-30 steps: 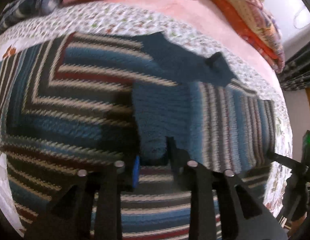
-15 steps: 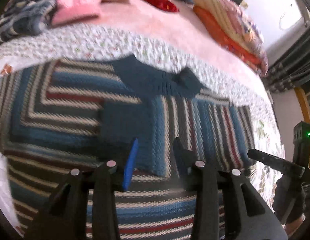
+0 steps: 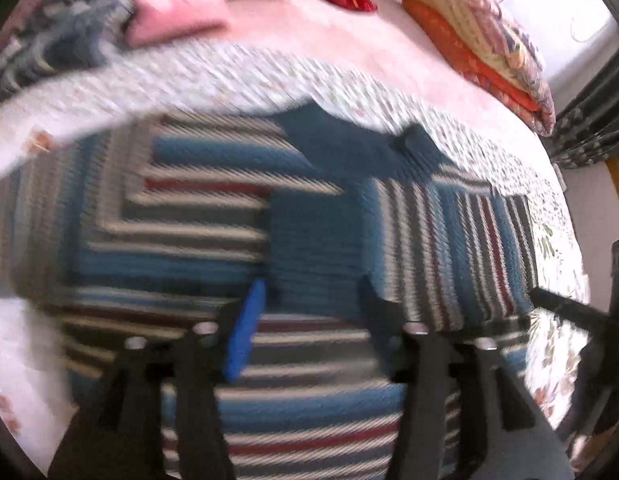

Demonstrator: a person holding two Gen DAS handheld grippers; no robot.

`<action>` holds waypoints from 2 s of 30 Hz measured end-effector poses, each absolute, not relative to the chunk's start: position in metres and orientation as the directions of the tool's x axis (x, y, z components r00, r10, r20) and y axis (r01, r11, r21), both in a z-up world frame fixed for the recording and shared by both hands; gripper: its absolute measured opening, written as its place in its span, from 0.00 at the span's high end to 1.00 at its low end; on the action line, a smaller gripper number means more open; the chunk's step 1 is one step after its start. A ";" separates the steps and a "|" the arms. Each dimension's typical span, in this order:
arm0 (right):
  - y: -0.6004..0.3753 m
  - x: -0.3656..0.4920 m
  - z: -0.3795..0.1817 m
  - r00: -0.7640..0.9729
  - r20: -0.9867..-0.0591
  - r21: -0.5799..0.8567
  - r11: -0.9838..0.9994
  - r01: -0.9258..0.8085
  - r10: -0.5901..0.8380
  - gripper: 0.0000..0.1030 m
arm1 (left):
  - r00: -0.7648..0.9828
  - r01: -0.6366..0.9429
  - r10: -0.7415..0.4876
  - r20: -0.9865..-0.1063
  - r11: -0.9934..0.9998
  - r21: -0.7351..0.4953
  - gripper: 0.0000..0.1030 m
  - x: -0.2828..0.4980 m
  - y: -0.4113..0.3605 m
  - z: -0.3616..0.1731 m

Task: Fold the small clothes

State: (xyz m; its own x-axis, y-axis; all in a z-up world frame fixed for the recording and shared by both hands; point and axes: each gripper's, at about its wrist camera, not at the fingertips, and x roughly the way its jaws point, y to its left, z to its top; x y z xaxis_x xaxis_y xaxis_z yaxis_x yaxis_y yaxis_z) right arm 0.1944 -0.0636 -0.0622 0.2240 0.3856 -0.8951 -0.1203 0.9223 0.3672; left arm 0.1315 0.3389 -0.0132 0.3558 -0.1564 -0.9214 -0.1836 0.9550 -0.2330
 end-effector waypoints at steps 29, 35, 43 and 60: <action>0.017 0.153 -0.063 0.190 -0.917 0.321 0.933 -0.166 0.349 0.29 | 0.436 -0.844 0.026 -0.900 0.358 -0.399 0.28 -0.021 0.734 -0.097; 0.013 0.154 -0.068 0.193 -0.922 0.308 0.938 -0.161 0.336 0.29 | 0.459 -0.832 0.055 -0.887 0.377 -0.407 0.37 -0.011 0.737 -0.098; 0.014 0.155 -0.073 0.184 -0.929 0.293 0.942 -0.166 0.322 0.29 | 0.545 -0.770 0.034 -0.838 0.417 -0.484 0.88 -0.005 0.735 -0.087; 0.008 0.165 -0.063 0.194 -0.922 0.312 0.939 -0.146 0.336 0.29 | 0.667 -0.490 -0.111 -0.737 0.679 -0.546 0.89 0.064 0.607 0.003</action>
State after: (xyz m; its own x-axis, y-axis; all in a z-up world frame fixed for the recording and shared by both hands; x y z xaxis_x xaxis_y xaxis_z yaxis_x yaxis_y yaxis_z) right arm 0.1651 0.0082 -0.0630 0.1939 0.3361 -0.9217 -0.1465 0.9389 0.3116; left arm 0.0644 0.6067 0.0025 0.6671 -0.1111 -0.7366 -0.4902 0.6792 -0.5463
